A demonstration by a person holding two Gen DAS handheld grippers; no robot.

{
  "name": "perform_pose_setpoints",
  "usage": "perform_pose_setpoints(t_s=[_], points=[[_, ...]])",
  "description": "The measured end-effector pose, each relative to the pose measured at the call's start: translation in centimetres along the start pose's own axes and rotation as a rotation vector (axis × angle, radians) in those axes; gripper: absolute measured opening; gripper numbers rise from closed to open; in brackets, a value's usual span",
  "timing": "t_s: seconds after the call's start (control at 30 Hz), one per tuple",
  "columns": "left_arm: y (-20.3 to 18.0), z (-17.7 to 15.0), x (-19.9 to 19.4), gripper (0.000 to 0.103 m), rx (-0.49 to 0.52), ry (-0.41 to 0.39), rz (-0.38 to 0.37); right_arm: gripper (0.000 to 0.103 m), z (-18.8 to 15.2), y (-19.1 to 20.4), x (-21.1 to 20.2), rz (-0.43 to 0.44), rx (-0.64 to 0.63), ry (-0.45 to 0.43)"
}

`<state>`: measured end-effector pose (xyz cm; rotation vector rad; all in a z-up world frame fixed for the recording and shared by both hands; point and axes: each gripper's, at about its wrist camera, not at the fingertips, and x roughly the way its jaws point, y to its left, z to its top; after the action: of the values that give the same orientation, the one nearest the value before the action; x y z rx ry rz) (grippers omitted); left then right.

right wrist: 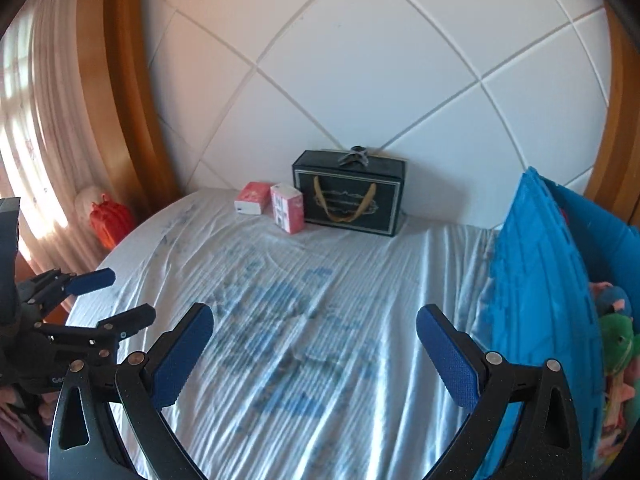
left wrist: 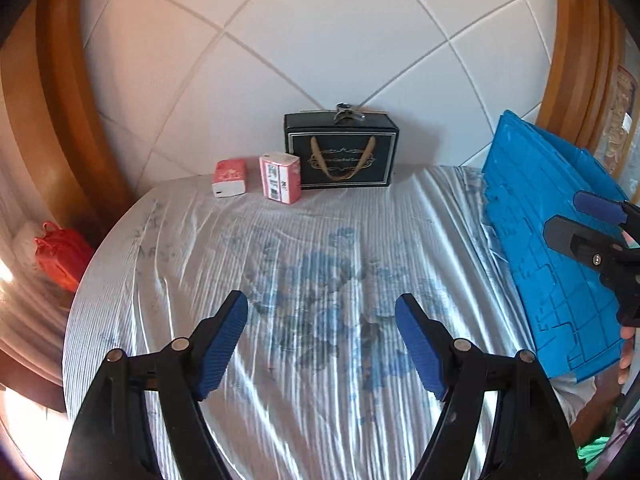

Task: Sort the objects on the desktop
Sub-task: 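Move both tools back from the crate toward the tissue packs on the bed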

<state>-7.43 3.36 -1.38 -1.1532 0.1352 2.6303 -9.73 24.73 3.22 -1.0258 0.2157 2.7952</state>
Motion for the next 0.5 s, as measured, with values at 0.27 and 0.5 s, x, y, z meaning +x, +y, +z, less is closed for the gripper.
perform_pose_setpoints(t_s=[0.27,0.5], points=[[6.6,2.4,6.0,0.076,-0.04,0.061,0.012,0.103,3.7,4.5,7.8,0.052,0.007,0.011],[12.0,7.1,14.3,0.076,-0.077,0.103,0.043,0.103,8.0,5.2,18.1,0.072,0.017,0.041]])
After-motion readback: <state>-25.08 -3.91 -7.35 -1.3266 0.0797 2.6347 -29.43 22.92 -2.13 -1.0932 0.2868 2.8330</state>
